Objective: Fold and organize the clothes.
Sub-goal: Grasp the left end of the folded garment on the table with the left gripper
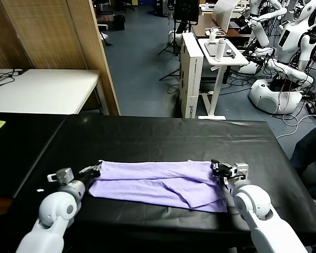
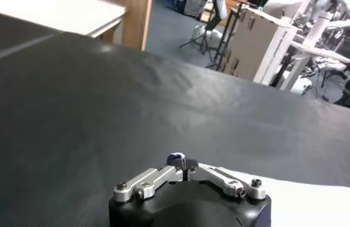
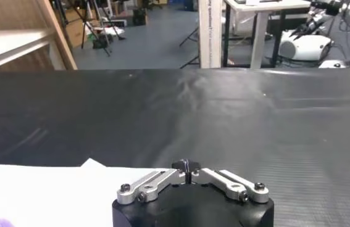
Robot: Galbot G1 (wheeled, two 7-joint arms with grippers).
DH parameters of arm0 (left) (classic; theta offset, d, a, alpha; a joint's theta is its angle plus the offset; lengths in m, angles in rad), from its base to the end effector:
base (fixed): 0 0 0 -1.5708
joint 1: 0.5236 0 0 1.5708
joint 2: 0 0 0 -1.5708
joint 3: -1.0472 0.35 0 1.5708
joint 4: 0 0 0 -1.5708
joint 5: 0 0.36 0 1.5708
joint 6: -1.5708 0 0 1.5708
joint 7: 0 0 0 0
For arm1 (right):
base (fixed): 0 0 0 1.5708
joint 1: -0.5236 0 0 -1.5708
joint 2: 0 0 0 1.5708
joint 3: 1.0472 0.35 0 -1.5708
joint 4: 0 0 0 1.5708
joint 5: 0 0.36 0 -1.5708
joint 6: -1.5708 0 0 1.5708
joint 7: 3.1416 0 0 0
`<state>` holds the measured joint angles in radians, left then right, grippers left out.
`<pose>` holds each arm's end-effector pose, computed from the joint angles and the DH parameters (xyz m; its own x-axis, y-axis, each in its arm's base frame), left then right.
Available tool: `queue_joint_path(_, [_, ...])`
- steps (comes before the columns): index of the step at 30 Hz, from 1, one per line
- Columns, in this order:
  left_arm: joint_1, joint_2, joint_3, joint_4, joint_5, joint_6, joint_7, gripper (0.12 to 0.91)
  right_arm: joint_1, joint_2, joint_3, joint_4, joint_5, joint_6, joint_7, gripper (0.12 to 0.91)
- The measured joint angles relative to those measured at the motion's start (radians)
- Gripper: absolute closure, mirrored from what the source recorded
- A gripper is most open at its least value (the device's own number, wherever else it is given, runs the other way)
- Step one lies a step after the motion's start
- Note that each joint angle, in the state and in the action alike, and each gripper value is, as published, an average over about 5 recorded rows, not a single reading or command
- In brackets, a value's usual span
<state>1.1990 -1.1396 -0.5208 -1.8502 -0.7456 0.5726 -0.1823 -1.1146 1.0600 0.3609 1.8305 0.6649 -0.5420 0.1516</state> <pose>0.3076 0.1039 -0.2779 -0.8738 0.0984 0.4763 -0.0149 0.9735 -0.2283 0.3256 -0.0767 -0.2748 -0.8725 -0.1748 0.4563 -0.1427 0.9843 0.1041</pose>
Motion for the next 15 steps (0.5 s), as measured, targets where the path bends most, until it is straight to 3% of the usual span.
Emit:
queue_joint_path(3, [0.005,0.003,-0.006,-0.01,0.0,0.0,-0.003,0.848,0.008,-0.014,-0.005,0.007,0.009,0.028,-0.034,0.665])
queue_joint_path(5, [0.012,0.008,-0.014,-0.019,-0.001,-0.002,-0.003,0.764,0.013,-0.026,-0.008,0.015,0.021,0.046,-0.05,0.533])
queue_joint_path(10, [0.041,0.029,-0.042,-0.045,-0.017,-0.004,-0.002,0.445,-0.004,-0.075,0.001,0.056,0.05,0.089,-0.072,0.229])
queue_joint_path(13, [0.067,0.05,-0.065,-0.064,-0.063,0.006,-0.006,0.265,-0.036,-0.114,0.019,0.099,0.072,0.104,-0.075,0.137])
queue_joint_path(15, [0.086,0.069,-0.085,-0.077,-0.117,0.026,0.004,0.185,-0.067,-0.14,0.038,0.134,0.089,0.109,-0.076,0.124])
